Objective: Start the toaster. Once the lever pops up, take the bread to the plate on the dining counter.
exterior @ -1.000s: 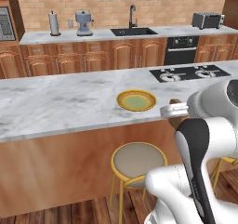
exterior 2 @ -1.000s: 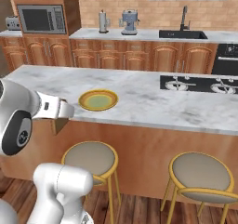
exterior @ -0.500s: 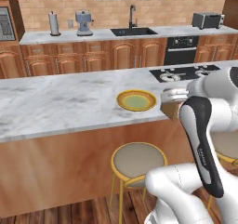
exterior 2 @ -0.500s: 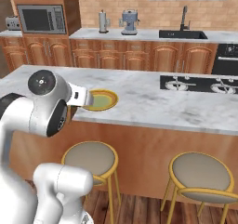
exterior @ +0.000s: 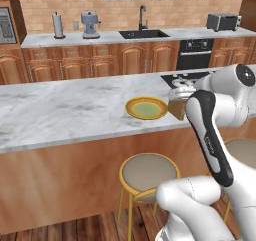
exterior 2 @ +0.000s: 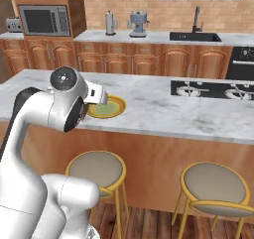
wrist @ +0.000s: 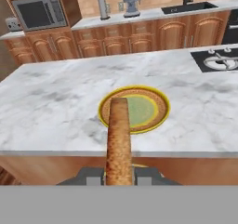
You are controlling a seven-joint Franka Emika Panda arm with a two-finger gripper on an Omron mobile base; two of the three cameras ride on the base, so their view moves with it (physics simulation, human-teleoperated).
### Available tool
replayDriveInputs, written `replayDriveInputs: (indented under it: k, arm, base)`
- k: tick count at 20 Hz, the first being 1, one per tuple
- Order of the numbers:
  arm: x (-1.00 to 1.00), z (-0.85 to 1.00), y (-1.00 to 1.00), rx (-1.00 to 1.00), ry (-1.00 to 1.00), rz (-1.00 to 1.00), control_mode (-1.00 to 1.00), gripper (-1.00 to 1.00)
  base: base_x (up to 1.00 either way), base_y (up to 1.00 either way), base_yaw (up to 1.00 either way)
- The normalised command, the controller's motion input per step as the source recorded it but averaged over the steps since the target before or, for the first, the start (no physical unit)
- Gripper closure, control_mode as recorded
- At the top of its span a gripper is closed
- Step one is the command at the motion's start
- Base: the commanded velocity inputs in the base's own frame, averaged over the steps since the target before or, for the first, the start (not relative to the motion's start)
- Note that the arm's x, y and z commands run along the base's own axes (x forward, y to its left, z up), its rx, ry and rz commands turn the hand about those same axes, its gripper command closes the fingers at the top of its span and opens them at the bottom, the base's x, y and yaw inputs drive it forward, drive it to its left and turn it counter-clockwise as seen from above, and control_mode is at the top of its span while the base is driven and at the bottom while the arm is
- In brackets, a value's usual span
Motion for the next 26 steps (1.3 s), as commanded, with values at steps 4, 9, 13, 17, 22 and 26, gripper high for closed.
replayDriveInputs:
  k: [4, 9, 13, 17, 22, 26]
  arm:
    - [0.65, 0.0, 0.0, 0.0, 0.04, 0.0, -1.0, 1.0]
    - [0.59, -0.09, 0.02, -0.03, 0.07, 0.0, -1.0, 1.0]
    - [0.45, -0.32, 0.06, -0.06, 0.01, 0.0, -1.0, 1.0]
    - [0.49, -0.3, 0.12, -0.02, 0.0, 0.0, -1.0, 1.0]
    - [0.47, -0.41, 0.02, 0.0, -0.01, 0.05, -1.0, 1.0]
    - [0.54, -0.33, 0.0, 0.0, 0.0, 0.04, -1.0, 1.0]
  base:
    - [0.0, 0.0, 0.0]
    - [0.0, 0.0, 0.0]
    - [0.0, 0.0, 0.0]
    - [0.0, 0.0, 0.0]
    - [0.0, 0.0, 0.0]
    - [0.0, 0.0, 0.0]
